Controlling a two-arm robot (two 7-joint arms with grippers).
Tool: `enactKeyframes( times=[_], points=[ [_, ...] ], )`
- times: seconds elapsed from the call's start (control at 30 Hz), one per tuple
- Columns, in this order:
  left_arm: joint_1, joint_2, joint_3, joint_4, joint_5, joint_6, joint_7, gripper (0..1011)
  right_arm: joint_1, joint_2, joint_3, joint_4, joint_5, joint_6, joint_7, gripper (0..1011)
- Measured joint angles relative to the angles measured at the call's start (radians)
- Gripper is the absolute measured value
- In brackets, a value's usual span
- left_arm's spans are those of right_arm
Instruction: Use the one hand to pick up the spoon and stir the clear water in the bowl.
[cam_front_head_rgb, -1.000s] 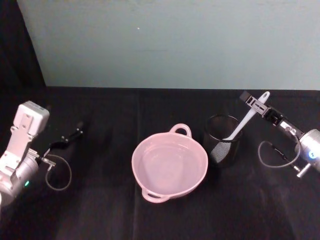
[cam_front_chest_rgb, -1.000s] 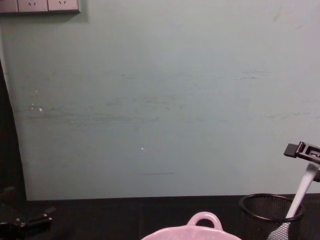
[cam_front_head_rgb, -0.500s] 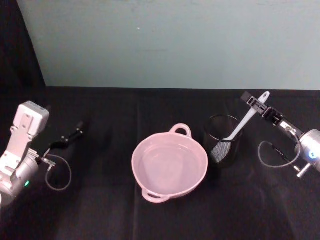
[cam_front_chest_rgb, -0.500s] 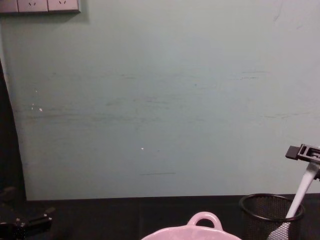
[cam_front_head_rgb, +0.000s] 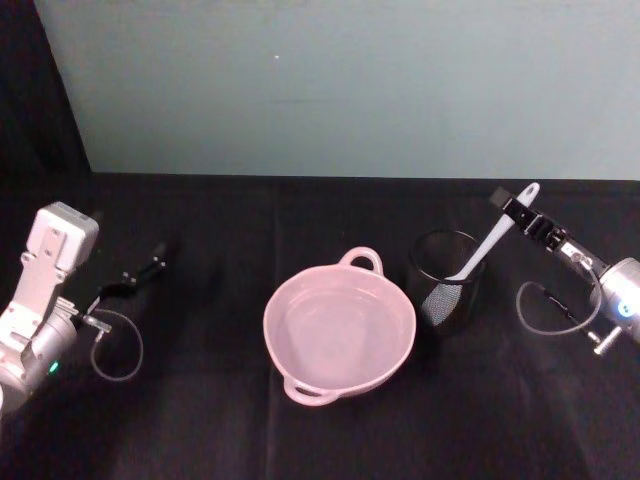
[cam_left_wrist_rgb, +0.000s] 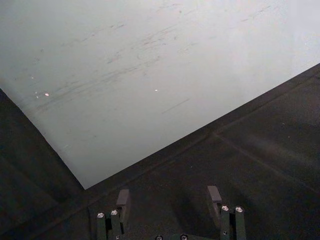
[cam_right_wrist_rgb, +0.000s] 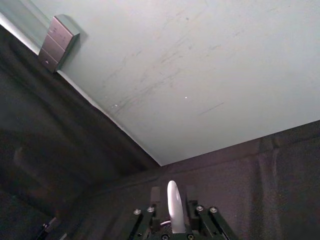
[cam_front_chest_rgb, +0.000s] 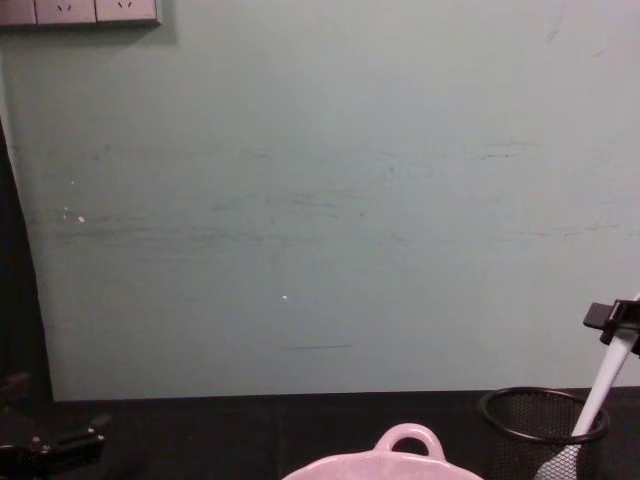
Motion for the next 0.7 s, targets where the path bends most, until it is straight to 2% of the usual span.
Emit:
enactKeyframes(
  times=[0.23, 0.7],
  points=[
    [0.000, 0.000, 0.000, 0.000, 0.000, 0.000, 0.000, 1005, 0.000, 0.000, 0.000, 0.000, 0.000, 0.000, 0.000, 133],
    [0.000, 0.000, 0.000, 0.000, 0.000, 0.000, 0.000, 1005, 0.000, 0.007, -0.006, -0.004, -0.006, -0.009, 0.000, 125]
  ],
)
